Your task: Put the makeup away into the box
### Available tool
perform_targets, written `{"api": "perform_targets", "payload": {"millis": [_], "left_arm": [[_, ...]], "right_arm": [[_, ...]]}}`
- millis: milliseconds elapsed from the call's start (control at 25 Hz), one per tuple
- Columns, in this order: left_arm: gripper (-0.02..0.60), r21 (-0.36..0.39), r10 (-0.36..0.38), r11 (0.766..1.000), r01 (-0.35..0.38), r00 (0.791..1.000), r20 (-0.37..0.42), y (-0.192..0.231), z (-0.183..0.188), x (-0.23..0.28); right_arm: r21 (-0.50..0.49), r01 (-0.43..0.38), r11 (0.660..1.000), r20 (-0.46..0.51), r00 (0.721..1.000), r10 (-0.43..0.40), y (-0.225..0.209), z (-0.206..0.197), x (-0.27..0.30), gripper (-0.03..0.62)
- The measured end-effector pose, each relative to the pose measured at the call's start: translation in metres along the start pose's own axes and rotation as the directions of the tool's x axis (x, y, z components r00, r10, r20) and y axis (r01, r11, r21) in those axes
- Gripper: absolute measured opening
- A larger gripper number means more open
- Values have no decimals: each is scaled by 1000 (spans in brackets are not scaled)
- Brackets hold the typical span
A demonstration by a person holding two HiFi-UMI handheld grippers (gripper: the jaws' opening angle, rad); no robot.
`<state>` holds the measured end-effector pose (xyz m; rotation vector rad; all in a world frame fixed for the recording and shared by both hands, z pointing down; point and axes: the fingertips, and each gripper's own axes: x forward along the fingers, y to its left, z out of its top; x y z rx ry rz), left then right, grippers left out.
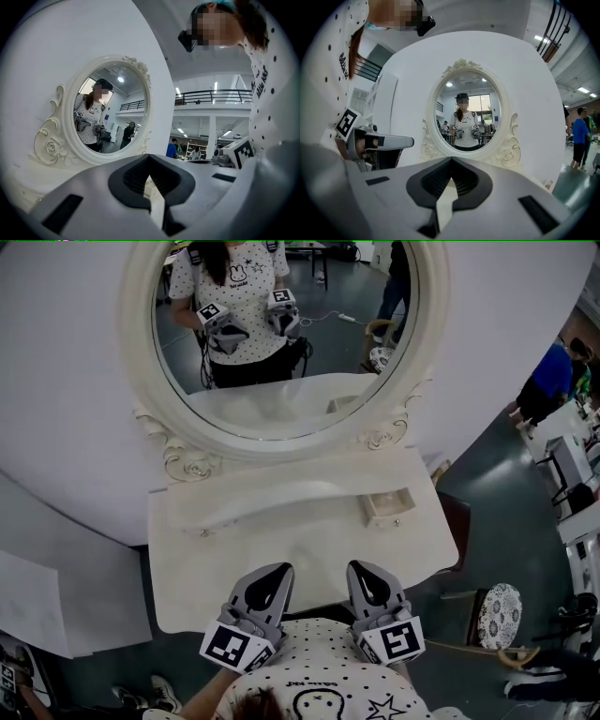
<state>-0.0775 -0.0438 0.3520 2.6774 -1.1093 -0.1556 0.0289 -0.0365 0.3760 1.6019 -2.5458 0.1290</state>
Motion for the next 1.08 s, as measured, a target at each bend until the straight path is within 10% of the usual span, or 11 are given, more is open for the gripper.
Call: {"api": "perform_targets", "payload": {"millis": [1080], "left_arm": [[-5, -55, -10, 998, 8, 999, -36, 14, -12, 9]], "right_arm": [[-28, 20, 999, -51, 998, -21, -2, -10, 9, 6]]}}
